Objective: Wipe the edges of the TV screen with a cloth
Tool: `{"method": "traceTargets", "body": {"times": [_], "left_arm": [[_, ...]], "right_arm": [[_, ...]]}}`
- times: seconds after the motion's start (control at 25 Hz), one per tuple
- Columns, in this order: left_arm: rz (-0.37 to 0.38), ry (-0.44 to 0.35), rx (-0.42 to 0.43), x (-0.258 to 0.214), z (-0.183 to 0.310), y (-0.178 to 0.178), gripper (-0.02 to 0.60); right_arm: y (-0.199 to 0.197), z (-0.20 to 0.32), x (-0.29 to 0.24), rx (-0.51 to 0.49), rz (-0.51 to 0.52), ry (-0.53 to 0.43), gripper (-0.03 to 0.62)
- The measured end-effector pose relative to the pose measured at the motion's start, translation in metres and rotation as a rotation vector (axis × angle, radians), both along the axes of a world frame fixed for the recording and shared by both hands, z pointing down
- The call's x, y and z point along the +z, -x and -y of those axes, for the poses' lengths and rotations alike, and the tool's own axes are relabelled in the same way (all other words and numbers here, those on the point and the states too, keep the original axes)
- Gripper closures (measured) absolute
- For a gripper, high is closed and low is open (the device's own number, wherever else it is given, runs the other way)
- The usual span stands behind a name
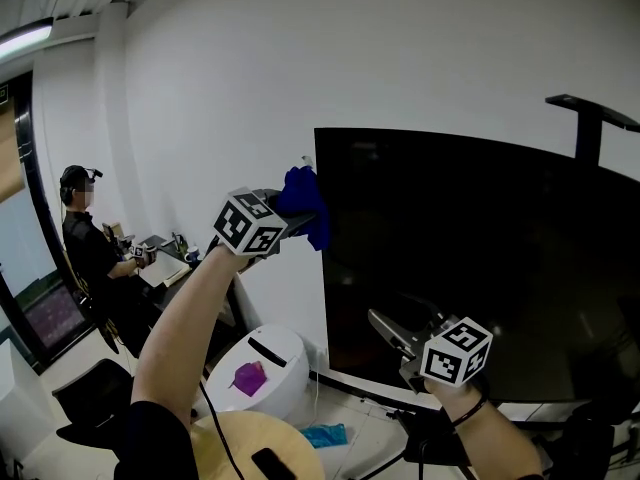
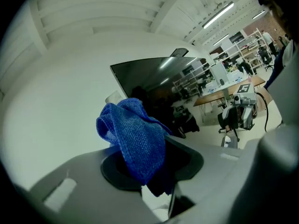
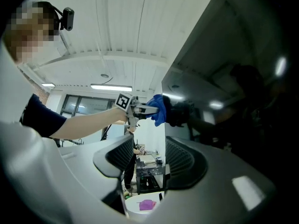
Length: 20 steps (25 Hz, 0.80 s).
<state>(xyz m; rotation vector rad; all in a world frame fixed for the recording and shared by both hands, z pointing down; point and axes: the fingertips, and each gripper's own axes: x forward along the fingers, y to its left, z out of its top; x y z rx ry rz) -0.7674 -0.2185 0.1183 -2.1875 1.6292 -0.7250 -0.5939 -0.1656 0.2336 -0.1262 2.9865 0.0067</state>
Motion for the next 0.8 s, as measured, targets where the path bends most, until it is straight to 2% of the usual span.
{"method": "traceTargets", "body": {"times": [0.48,0.8], "left_arm": [[0.089,-0.067,-0.038,-0.083,-0.008,-0.001,0.468],[0.205,-0.062,-0.069,-0.116,-0.015,0.006,0.468]], "right_arm": [[-0.013,-0.009,-0.042,-0.001,0.031,-0.078,0.375],[-0.035,-0.017,-0.065,0.014,0.065,-0.11,0.375]]}}
